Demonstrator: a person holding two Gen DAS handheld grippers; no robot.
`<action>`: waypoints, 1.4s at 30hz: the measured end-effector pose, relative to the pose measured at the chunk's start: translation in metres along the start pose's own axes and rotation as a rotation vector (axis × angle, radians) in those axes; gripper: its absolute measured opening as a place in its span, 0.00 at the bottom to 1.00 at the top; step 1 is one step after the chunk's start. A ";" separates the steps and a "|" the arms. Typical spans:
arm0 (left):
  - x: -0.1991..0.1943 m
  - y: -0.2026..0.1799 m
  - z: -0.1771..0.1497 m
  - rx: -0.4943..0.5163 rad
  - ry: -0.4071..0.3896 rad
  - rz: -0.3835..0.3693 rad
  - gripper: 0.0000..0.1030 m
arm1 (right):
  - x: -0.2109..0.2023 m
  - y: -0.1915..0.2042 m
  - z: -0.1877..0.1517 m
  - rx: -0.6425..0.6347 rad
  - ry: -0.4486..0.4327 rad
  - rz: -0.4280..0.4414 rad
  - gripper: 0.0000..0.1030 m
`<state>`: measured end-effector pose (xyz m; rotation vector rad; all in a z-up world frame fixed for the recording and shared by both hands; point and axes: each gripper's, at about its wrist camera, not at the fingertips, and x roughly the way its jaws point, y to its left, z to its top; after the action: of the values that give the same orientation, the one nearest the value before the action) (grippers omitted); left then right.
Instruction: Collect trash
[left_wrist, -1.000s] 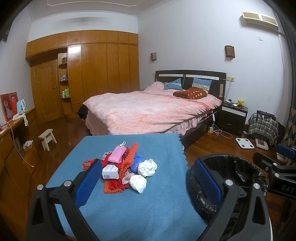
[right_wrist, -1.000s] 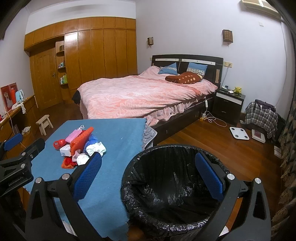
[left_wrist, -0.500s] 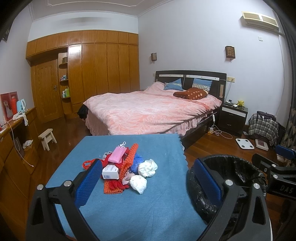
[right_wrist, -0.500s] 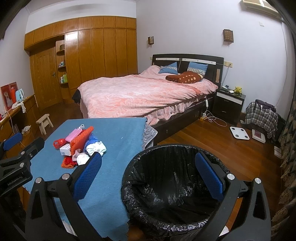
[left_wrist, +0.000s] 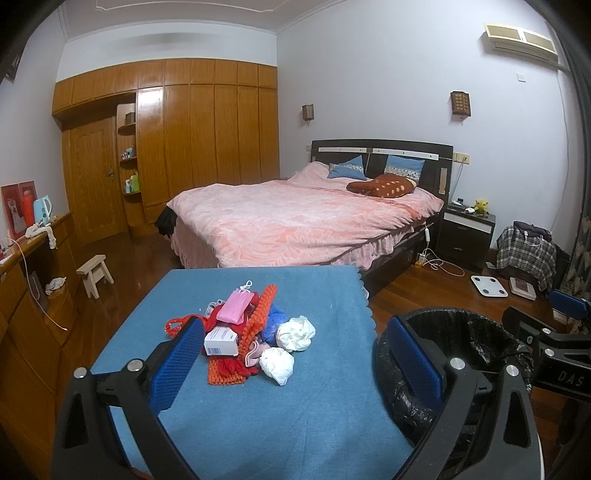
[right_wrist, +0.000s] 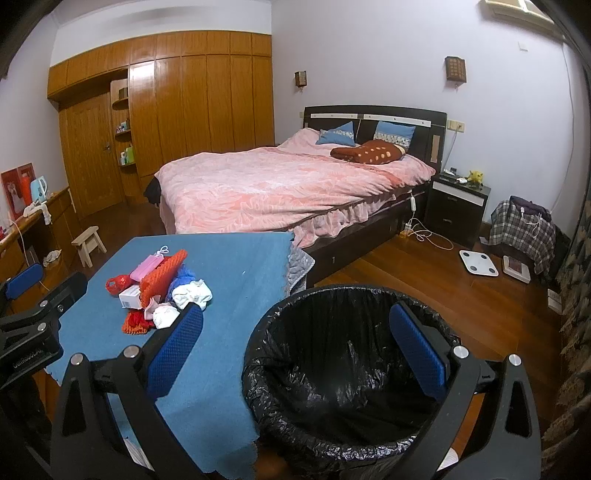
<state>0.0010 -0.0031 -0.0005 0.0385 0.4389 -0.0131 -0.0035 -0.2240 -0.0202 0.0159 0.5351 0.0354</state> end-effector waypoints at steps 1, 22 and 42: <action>0.000 0.000 0.000 0.000 0.000 0.000 0.94 | 0.000 0.000 0.000 0.000 0.000 0.000 0.95; 0.000 0.000 0.000 -0.002 0.002 -0.001 0.94 | 0.002 -0.001 -0.001 0.003 0.004 0.001 0.95; 0.007 0.002 -0.008 -0.004 0.015 0.014 0.94 | 0.007 0.004 -0.006 0.007 0.009 0.008 0.95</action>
<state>0.0036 -0.0011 -0.0104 0.0378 0.4532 0.0015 -0.0010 -0.2199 -0.0290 0.0250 0.5445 0.0416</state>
